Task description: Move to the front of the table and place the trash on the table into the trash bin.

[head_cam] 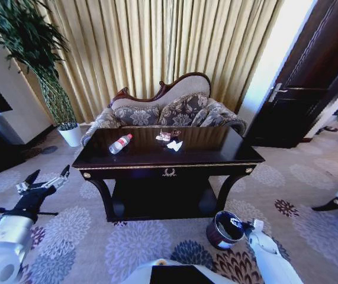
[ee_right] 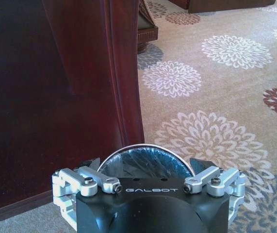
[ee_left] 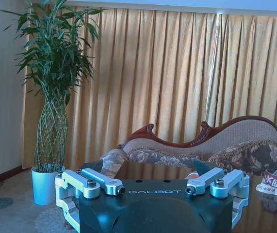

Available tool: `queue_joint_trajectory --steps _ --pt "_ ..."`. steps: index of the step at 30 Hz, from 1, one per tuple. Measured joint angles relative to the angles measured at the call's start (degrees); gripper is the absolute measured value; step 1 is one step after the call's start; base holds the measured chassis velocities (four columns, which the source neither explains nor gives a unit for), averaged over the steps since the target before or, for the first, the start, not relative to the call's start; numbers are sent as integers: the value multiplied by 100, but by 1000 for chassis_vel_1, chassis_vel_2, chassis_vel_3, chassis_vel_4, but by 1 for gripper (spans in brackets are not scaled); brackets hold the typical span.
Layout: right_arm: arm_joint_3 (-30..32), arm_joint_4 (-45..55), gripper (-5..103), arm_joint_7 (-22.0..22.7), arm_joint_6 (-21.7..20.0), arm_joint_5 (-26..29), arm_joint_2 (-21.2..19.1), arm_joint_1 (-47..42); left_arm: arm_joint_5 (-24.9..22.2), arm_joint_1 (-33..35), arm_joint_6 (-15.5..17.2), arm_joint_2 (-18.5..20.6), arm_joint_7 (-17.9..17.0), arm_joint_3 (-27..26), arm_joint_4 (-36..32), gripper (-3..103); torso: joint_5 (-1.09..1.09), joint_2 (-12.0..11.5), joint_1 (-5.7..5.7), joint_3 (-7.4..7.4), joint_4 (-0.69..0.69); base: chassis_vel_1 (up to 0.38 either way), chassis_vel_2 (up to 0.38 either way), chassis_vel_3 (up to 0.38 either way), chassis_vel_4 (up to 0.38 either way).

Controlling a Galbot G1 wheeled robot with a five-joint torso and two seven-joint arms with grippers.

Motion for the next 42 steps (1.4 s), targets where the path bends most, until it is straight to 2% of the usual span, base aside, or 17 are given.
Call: queue_joint_trajectory --steps 10,13,14,16,17,19,20,22,23,26,28,30,42 --pt "70 288 100 -5 4 1 21 -137 1 3 -6 -21 2 9 0 100 2 0 0 0 -1 0 0 0 0" --pt "172 1293 100 46 -82 361 3 -338 -1 15 -6 -33 1 36 0 100 1 0 0 0 0 0 0 0 0" --pt "172 1293 100 46 -82 361 3 -338 -1 15 -6 -33 1 36 0 100 1 0 0 0 0 0 0 0 0" --pt "251 2262 100 103 -133 594 -24 -520 0 18 -6 -22 -2 47 0 100 -2 0 0 0 1 0 0 0 0" --pt "251 2262 100 103 -133 594 -24 -520 0 18 -6 -22 -2 47 0 100 -2 0 0 0 1 0 0 0 0" --pt "295 3423 100 194 -155 753 -45 -792 0 -8 32 14 -18 62 0 100 -2 0 0 0 1 0 0 0 0" --pt "295 3423 100 194 -155 753 -45 -792 0 -8 32 14 -18 62 0 100 -2 0 0 0 1 0 0 0 0" --pt "336 4468 100 264 -207 821 -47 -1067 -3 -27 69 39 -32 81 0 100 -2 0 0 0 -2 0 0 0 0" --pt "336 4468 100 264 -207 821 -47 -1067 -3 -27 69 39 -32 81 0 100 -2 0 0 0 -2 0 0 0 0" --pt "433 5442 100 286 -220 851 -42 -1283 -6 -6 80 41 -39 72 0 100 -2 0 0 0 0 0 0 0 0" --pt "433 5442 100 286 -220 851 -42 -1283 -6 -6 80 41 -39 72 0 100 -2 0 0 0 0 0 0 0 0" --pt "619 6356 100 282 -322 871 -26 -1607 -5 27 81 -4 -42 54 0 100 0 0 0 0 -2 0 0 0 0" --pt "485 6617 100 288 -405 676 40 -1538 11 0 89 -21 -43 88 0 100 0 0 -1 -1 -1 -4 3 5 -5"
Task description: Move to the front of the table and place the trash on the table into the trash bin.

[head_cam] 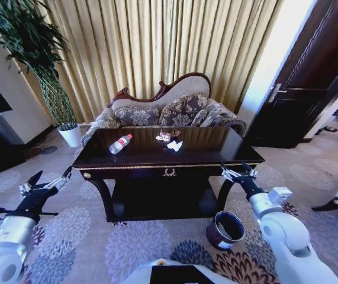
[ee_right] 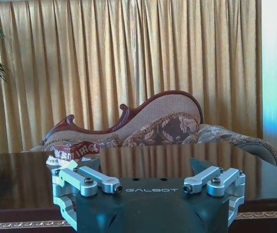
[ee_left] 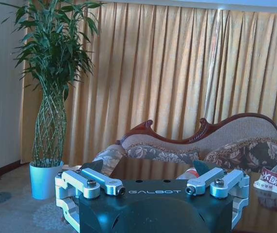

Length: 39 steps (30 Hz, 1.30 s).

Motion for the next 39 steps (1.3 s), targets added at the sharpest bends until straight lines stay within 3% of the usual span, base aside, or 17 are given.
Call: queue_joint_trajectory --steps 21,32,39 --pt "-31 37 100 -1 43 -36 -21 15 62 -22 15 48 -3 2 0 100 -3 -3 5 3 0 -197 191 198 -195" --pt "-77 43 100 -43 119 10 -253 52 213 -219 336 336 367 -71 0 100 0 2 -5 -2 0 -33 56 37 -39" --pt "-266 33 100 -225 -174 928 -865 144 267 -258 351 455 458 -84 0 100 0 0 0 1 1 0 0 0 0"
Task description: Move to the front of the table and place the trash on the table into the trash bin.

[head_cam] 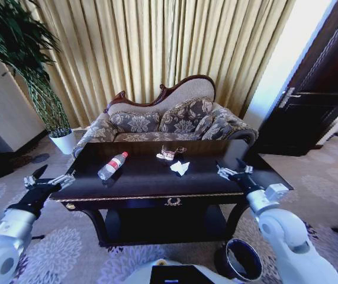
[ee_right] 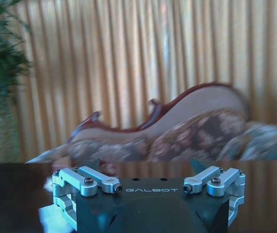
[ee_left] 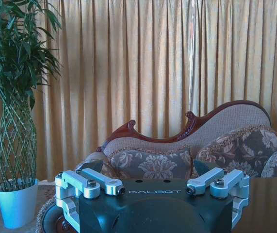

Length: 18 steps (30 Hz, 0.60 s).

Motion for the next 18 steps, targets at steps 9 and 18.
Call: queue_joint_trajectory --steps 9,18 --pt "-437 -3 100 43 -435 1042 -647 289 -2 17 -23 -99 -2 50 0 100 0 0 1 0 0 0 0 0 0" --pt "-1504 -326 100 103 -549 958 -861 884 2 4 -26 -165 -14 92 0 100 -1 -1 1 0 1 0 0 0 0"
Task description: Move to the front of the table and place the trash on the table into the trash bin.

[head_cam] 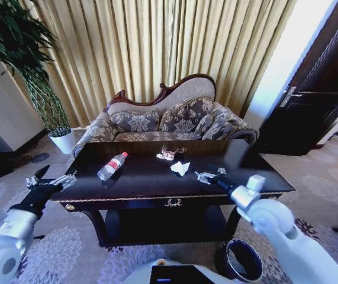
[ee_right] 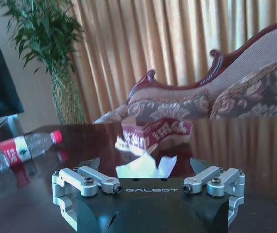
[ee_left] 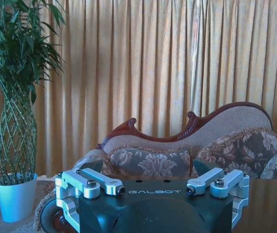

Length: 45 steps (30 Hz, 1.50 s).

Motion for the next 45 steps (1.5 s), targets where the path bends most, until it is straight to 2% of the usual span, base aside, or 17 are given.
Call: queue_joint_trajectory --steps 6,16,35,37,38,39,41,42,44,45 --pt "-604 -368 100 166 -55 -37 -13 564 -4 68 -12 -49 -4 -59 0 100 1 0 -1 0 -1 0 0 0 0" --pt "-1032 -811 100 186 -63 -121 23 1034 -1 84 -18 -136 -3 -43 0 100 1 0 0 0 -2 0 0 0 0" --pt "-1365 -1183 100 177 -62 -240 83 1515 -2 96 -49 -170 -3 -66 0 100 0 0 0 0 -1 0 0 0 0" --pt "-1366 -1187 101 166 -66 -292 86 1517 -2 125 -137 -177 -2 -57 0 100 1 0 0 0 -1 0 0 0 0" --pt "-1366 -1186 96 161 -67 -335 86 1513 -2 128 -165 -179 1 -50 0 100 1 0 0 0 -1 0 0 0 0" --pt "-1366 -1186 96 161 -67 -335 86 1513 -2 128 -165 -179 1 -50 0 100 1 0 0 0 -1 0 0 0 0" --pt "-1366 -1187 86 156 -68 -389 85 1488 -1 126 -195 -182 2 -42 0 100 1 0 0 0 -1 0 0 0 0" --pt "-1366 -1187 86 156 -68 -389 85 1488 -1 126 -195 -182 2 -42 0 100 1 0 0 0 -1 0 0 0 0" --pt "-1369 -1187 75 153 -66 -427 85 1464 -1 126 -207 -190 2 -44 0 100 0 0 0 0 -1 0 0 0 0" --pt "-1369 -1187 75 153 -66 -427 85 1464 -1 126 -207 -190 2 -44 0 100 0 0 0 0 -1 0 0 0 0"
